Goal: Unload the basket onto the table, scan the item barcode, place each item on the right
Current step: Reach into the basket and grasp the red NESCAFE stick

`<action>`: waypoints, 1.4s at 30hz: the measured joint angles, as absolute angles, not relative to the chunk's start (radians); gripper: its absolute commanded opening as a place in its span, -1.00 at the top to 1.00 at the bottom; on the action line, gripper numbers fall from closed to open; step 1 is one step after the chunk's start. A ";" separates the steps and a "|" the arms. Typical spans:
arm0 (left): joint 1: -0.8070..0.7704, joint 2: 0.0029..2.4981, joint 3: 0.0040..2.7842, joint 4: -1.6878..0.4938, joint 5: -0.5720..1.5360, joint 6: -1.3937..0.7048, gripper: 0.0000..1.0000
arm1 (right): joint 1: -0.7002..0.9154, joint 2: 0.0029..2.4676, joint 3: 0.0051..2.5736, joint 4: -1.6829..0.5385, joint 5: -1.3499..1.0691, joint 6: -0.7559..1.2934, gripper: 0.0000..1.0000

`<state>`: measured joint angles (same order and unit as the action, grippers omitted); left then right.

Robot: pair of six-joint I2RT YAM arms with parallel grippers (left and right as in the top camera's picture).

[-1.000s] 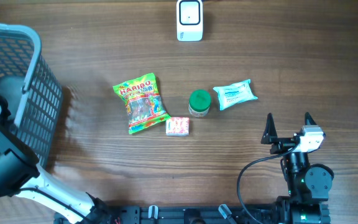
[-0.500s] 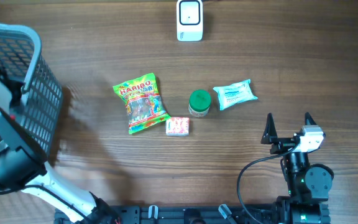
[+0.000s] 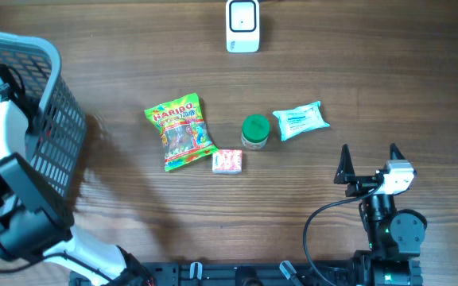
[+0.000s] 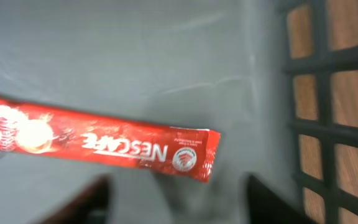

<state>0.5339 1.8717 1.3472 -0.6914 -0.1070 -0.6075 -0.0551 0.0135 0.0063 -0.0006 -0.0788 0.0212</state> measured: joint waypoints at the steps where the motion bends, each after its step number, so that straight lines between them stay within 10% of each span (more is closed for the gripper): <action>1: 0.534 1.856 1.347 -0.697 -0.115 -0.606 -1.00 | -0.055 0.014 0.006 -0.001 -0.079 0.021 -0.99; 22: 0.657 1.961 1.353 -0.748 -0.097 -0.399 -1.00 | -0.055 0.014 0.006 -0.001 -0.079 0.021 -1.00; 25: 0.657 1.979 1.369 -0.753 -0.091 -0.378 0.83 | -0.055 0.014 0.006 -0.001 -0.079 0.021 -0.99; 42: 0.654 1.933 1.436 -0.850 -0.098 -0.359 0.92 | -0.055 0.014 0.006 -0.001 -0.079 0.021 -0.99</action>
